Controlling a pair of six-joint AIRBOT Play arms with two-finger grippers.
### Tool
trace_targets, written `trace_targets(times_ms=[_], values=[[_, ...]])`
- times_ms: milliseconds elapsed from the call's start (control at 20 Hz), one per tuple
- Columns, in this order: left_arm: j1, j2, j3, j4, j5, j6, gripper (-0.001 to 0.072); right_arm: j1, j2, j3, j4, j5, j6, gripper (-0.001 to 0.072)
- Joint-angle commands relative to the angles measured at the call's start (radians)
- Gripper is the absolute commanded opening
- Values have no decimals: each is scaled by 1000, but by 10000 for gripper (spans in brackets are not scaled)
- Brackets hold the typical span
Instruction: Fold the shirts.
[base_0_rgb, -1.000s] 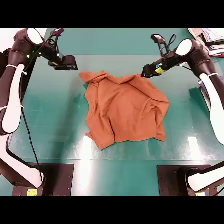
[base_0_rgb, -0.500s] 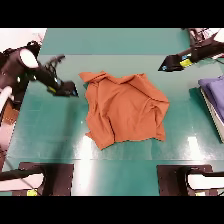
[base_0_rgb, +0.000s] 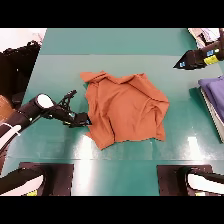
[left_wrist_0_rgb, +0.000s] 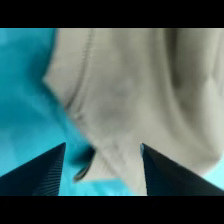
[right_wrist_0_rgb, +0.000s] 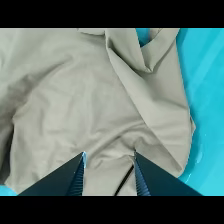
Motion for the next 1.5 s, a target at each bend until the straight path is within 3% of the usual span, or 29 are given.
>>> trace_targets(times_ms=[0,700,750,800,850,1150,1450], values=[[-32,9,-41,-45,123,-1,549,-3,28,0,0,10,0,364],[-32,-17,-54,-32,139,-1,546,-3,29,0,0,11,20,363],[-32,-19,-53,-32,146,-1,389,-3,29,0,0,10,20,363],[-32,-19,-51,-34,158,-1,173,-3,29,0,0,10,20,363],[-31,-19,-43,-34,165,0,46,-3,29,0,0,10,20,363],[72,-7,216,-17,128,27,23,-3,29,0,-1,10,20,362],[110,-8,335,63,244,58,38,-3,29,0,-1,-16,19,362]])
